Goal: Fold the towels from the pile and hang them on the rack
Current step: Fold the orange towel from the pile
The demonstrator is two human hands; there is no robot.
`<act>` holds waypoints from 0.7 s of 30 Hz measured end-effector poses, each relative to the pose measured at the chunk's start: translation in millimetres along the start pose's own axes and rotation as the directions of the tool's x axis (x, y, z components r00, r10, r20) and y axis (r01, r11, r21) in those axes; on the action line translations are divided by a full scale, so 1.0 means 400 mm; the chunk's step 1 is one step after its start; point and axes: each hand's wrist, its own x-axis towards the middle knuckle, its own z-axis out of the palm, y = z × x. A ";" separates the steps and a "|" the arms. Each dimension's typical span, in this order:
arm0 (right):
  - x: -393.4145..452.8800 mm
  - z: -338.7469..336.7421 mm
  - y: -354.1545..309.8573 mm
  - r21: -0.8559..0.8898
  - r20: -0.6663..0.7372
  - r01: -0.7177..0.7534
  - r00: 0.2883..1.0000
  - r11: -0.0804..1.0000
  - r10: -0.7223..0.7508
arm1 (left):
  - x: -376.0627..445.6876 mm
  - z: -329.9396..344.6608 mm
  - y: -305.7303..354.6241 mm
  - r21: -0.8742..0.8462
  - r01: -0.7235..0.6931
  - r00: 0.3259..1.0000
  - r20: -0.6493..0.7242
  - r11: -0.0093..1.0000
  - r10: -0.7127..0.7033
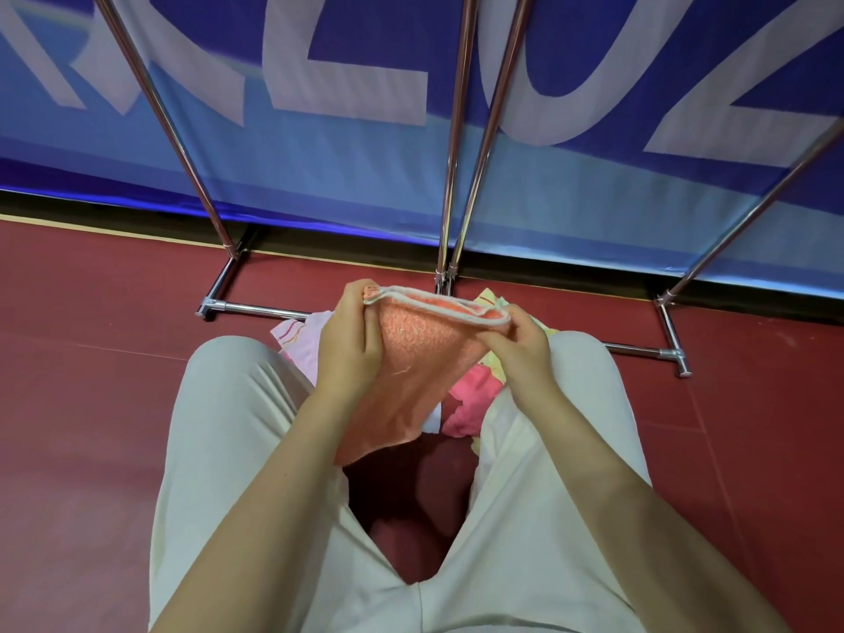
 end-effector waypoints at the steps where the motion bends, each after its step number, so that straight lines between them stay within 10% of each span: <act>1: -0.002 -0.002 -0.008 0.076 0.006 -0.015 1.000 0.997 0.015 | -0.001 -0.002 -0.002 0.041 -0.013 1.000 -0.001 0.999 0.013; 13: -0.029 0.004 -0.023 0.033 -0.052 0.049 0.998 0.998 -0.047 | -0.004 0.041 0.005 -0.307 0.393 0.916 0.047 0.867 -0.399; 21: -0.028 0.027 0.005 -0.314 -0.049 0.172 0.979 0.934 -0.197 | 0.009 0.040 0.011 -0.267 0.351 0.920 -0.077 0.897 -0.383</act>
